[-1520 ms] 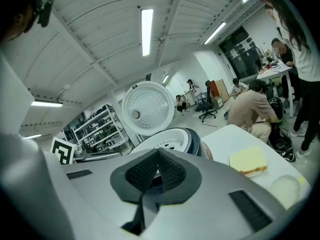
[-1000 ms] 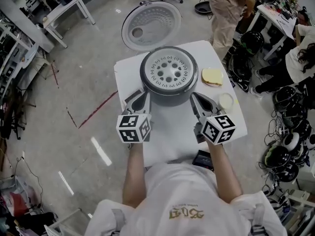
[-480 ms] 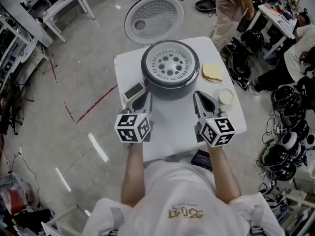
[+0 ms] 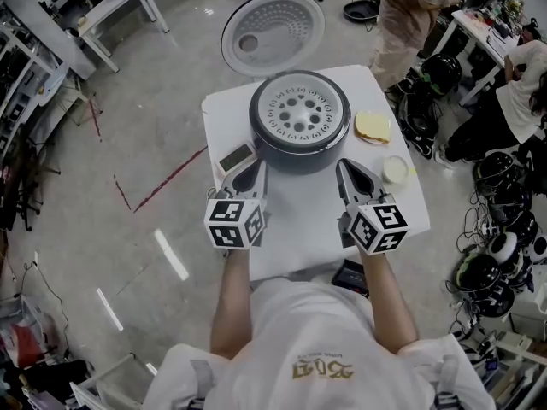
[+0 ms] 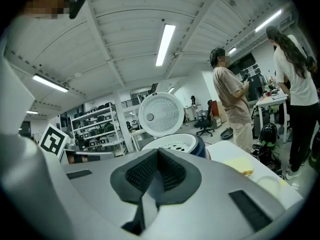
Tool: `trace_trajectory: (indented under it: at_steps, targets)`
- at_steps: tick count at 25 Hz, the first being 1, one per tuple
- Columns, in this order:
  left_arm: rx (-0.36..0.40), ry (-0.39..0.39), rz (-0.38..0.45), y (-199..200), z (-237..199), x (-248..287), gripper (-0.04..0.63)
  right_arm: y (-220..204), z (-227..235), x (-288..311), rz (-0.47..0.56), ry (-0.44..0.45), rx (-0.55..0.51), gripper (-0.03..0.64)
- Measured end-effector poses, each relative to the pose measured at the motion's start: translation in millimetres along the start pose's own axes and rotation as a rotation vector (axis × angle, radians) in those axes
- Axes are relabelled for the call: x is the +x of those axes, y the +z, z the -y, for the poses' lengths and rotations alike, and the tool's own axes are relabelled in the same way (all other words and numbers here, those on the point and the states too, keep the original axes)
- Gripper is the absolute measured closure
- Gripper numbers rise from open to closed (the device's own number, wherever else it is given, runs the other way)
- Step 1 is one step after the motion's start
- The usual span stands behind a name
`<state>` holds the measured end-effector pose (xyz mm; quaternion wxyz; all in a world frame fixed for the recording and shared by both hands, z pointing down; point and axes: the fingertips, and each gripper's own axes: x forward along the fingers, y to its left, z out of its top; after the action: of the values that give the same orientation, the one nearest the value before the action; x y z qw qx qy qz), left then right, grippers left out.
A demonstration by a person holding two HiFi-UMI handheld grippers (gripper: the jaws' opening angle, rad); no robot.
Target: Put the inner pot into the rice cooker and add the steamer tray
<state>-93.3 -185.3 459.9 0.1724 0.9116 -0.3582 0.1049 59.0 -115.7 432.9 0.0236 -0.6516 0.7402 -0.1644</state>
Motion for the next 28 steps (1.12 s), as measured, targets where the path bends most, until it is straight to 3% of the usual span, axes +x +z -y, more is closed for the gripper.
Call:
trace_trajectory:
  at_steps: [6, 10, 28]
  targets:
    - [-0.003, -0.004, -0.002, -1.3, 2.0, 1.4, 0.578, -0.6, 2.7, 0.1, -0.011, 0.001, -0.007, 0.606]
    - [0.049, -0.007, -0.02, -1.9, 6.7, 2.4, 0.578, 1.0, 1.7, -1.4, 0.0, 0.022, 0.033, 0.606]
    - [0.013, -0.028, -0.007, -3.4, 17.7, 4.3, 0.578, -4.5, 11.8, -10.1, -0.01, 0.021, 0.074, 0.606]
